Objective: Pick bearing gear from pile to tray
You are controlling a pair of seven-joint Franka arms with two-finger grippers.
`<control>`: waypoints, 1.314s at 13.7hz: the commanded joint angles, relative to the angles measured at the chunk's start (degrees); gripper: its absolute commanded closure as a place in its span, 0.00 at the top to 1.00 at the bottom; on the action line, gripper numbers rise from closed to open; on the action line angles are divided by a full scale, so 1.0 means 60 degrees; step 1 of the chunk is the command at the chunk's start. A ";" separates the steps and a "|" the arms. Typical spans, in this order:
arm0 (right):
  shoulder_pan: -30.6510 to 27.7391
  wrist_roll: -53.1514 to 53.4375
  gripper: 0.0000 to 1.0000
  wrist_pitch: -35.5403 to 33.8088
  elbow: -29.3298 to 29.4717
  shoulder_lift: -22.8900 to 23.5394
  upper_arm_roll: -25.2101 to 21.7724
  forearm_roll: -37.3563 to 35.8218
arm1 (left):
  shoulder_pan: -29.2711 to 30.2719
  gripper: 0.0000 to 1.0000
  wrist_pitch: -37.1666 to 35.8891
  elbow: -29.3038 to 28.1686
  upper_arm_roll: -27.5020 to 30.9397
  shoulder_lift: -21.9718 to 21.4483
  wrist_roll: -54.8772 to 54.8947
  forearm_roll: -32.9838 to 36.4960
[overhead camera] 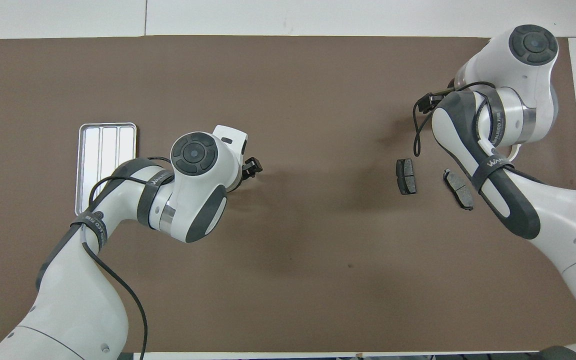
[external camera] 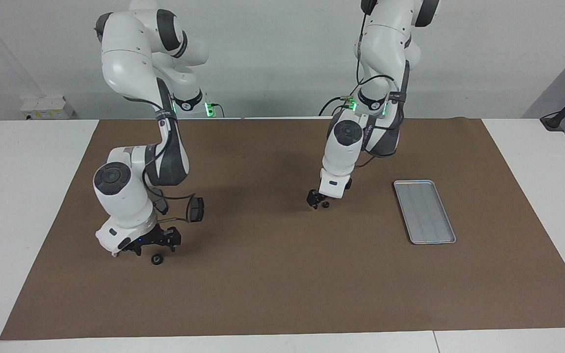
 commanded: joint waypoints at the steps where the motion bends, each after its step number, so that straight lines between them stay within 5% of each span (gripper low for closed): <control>1: -0.0208 0.0198 1.00 0.0263 0.0056 0.0286 0.0129 -0.0225 | -0.0156 0.95 0.0475 -0.0379 0.0124 -0.0082 0.0077 0.0077; 6: -0.0282 0.0198 1.00 -0.0394 0.0407 0.0711 0.0129 -0.0254 | -0.0039 0.81 0.0490 -0.0364 0.0138 -0.0068 0.0121 0.0092; 11: -0.0311 0.0198 1.00 -0.0646 0.0716 0.0888 0.0129 -0.0225 | 0.0005 0.81 0.0504 -0.0350 0.0138 -0.0067 0.0282 0.0092; 14: -0.0355 0.0213 0.84 -0.0470 0.0687 0.0873 0.0129 -0.0123 | 0.0020 0.76 0.0577 -0.0335 0.0138 -0.0067 0.0282 0.0092; 18: -0.0457 0.0213 0.73 -0.0426 0.0643 0.0873 0.0129 -0.0122 | 0.0020 0.48 0.0548 -0.0335 0.0138 -0.0067 0.0268 0.0077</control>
